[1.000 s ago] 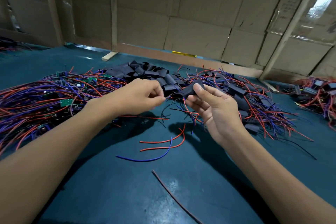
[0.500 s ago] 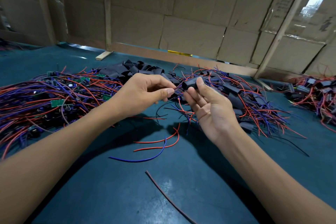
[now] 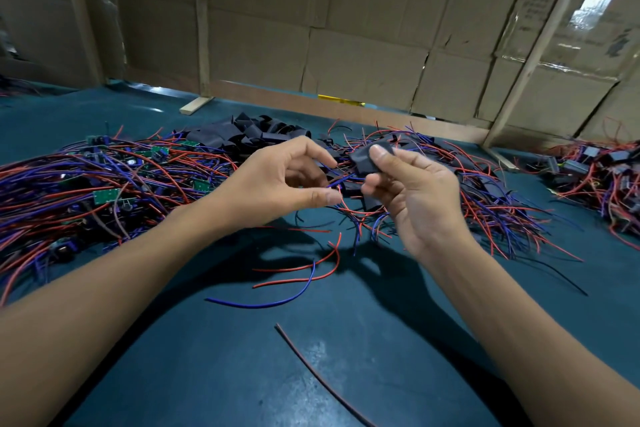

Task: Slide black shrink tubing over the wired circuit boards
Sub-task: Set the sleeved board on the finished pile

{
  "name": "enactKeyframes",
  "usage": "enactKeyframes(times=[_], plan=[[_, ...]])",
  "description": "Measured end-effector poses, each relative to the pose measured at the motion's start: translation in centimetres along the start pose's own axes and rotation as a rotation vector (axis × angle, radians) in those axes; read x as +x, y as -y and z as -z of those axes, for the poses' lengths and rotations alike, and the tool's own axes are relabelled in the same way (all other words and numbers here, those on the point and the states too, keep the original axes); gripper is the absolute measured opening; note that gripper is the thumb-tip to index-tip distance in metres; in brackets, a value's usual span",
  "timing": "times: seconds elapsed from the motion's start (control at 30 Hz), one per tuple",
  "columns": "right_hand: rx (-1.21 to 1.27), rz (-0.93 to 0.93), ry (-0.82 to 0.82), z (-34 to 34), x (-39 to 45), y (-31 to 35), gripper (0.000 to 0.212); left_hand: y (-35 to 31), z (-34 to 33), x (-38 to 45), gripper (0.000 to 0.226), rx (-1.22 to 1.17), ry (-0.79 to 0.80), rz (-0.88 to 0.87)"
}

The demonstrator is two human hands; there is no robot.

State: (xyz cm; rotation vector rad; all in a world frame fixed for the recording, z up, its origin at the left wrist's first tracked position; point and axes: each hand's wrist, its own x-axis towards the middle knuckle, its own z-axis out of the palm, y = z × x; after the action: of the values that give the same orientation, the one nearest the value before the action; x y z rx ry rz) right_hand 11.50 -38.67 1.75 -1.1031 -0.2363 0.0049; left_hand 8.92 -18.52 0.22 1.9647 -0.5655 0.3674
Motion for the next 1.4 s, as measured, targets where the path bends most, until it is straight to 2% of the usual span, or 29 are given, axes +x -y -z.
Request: enactKeyframes(times=[0.13, 0.23, 0.37, 0.53, 0.6, 0.7, 0.73, 0.83, 1.03, 1.23, 1.4], plan=[[0.064, 0.068, -0.084, 1.2, 0.8, 1.2, 0.02, 1.0, 2.1, -0.4, 0.035, 0.404, 0.156, -0.045], [0.075, 0.083, -0.121, 1.7, 1.1, 1.5, 0.016, 1.8, 3.2, -0.4, 0.025, 0.537, 0.228, -0.033], [0.11, 0.105, -0.143, 2.0, 1.5, 2.0, 0.014, 2.5, 3.0, -0.3, 0.021, 0.536, 0.214, -0.025], [0.091, 0.119, -0.128, 2.0, 1.6, 1.4, 0.013, 2.9, 1.8, -0.1, 0.016, 0.467, 0.104, -0.072], [0.082, 0.121, -0.121, 2.0, 1.7, 1.2, 0.013, 2.8, 1.6, 0.1, 0.021, 0.45, 0.091, -0.08], [0.082, 0.118, -0.123, 1.9, 1.7, 1.0, 0.011, 2.8, 1.6, 0.1, 0.047, 0.495, 0.217, 0.015], [0.081, 0.118, -0.123, 1.9, 1.7, 1.0, 0.011, 2.8, 1.6, 0.1, 0.05, 0.536, 0.261, 0.033], [0.073, 0.123, -0.126, 1.8, 1.6, 1.1, 0.014, 2.7, 1.4, 0.0, 0.03, 0.65, 0.298, 0.007], [-0.012, 0.164, -0.085, 1.6, 1.1, 0.9, 0.016, 1.9, 1.3, -0.2, 0.025, 0.636, 0.126, -0.055], [-0.022, 0.068, -0.013, 0.4, 0.2, -0.1, 0.015, 0.5, 0.7, 0.2, 0.026, 0.539, -0.062, -0.188], [-0.007, -0.025, 0.067, -0.2, -0.6, -0.6, 0.026, -0.5, -0.8, 0.4, 0.017, 0.197, -0.189, -0.085]])
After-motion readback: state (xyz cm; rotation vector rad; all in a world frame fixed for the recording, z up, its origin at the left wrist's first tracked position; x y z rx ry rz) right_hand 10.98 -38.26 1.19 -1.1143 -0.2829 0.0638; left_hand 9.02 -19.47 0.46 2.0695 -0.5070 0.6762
